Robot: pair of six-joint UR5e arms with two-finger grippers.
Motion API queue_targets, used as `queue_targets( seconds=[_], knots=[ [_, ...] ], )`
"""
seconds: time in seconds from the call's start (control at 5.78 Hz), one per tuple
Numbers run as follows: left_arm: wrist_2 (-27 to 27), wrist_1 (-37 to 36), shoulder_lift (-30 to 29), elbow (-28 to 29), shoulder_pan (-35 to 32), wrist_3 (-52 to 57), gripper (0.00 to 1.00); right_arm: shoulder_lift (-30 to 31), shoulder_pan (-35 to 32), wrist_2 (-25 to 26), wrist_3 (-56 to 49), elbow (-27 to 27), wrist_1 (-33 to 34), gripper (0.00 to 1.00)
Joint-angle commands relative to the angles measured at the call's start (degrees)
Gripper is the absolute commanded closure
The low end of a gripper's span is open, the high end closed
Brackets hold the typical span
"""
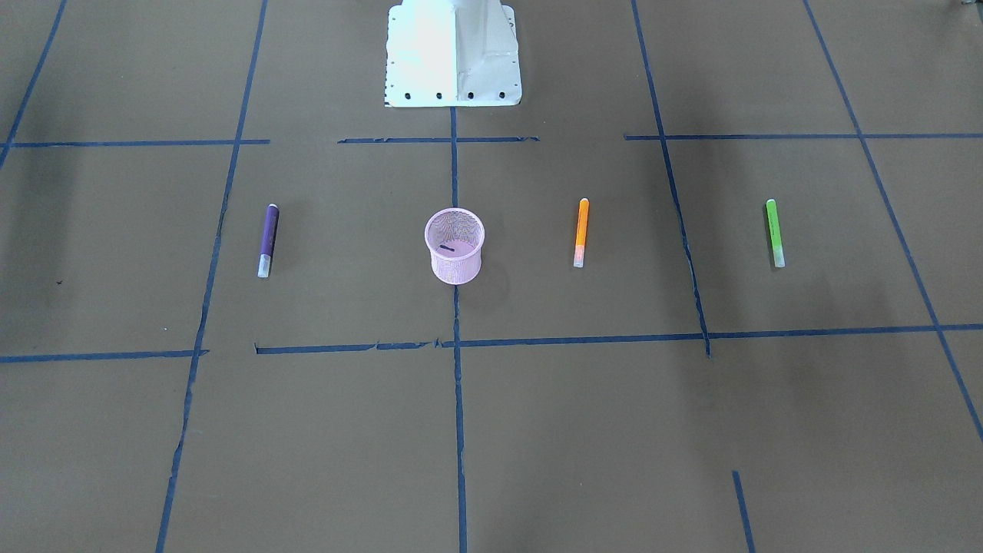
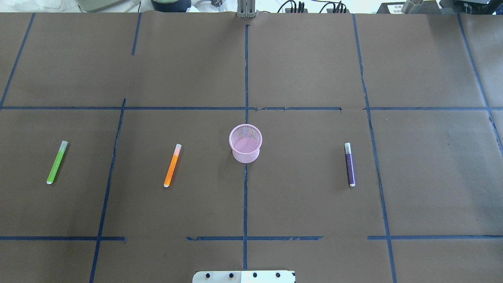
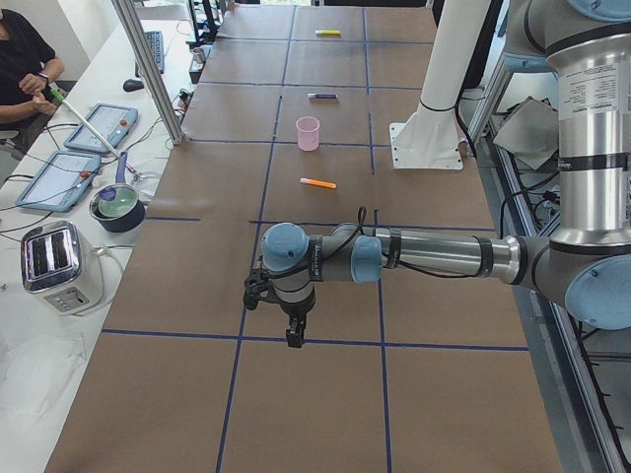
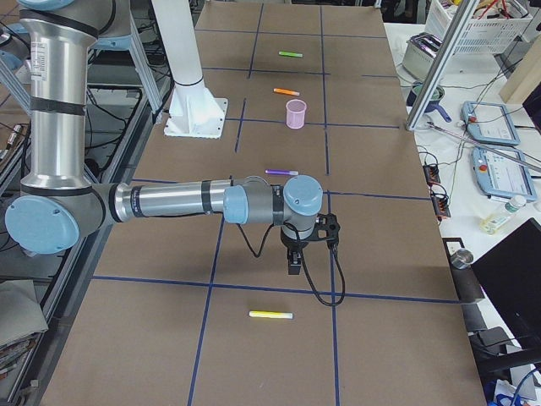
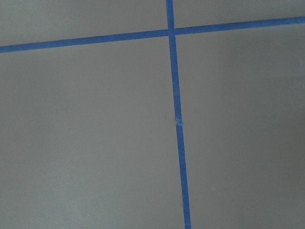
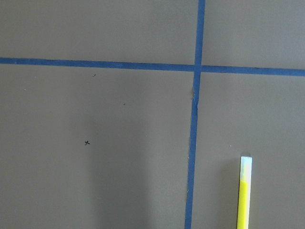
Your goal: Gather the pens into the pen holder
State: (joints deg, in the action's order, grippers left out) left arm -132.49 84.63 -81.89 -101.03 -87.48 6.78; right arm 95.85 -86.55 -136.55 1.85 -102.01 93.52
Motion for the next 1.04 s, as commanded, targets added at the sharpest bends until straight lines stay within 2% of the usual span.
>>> queue_targets(
  seconds=[0.0, 0.86],
  knots=[
    [-0.7, -0.9, 0.3, -0.5, -0.1, 3.0, 0.0, 0.0, 0.1, 0.0, 0.0, 0.0, -0.1, 0.0],
    [-4.4, 0.0, 0.5, -1.5, -0.2, 3.1, 0.0, 0.1, 0.1, -0.6, -0.2, -0.4, -0.2, 0.0]
  ],
)
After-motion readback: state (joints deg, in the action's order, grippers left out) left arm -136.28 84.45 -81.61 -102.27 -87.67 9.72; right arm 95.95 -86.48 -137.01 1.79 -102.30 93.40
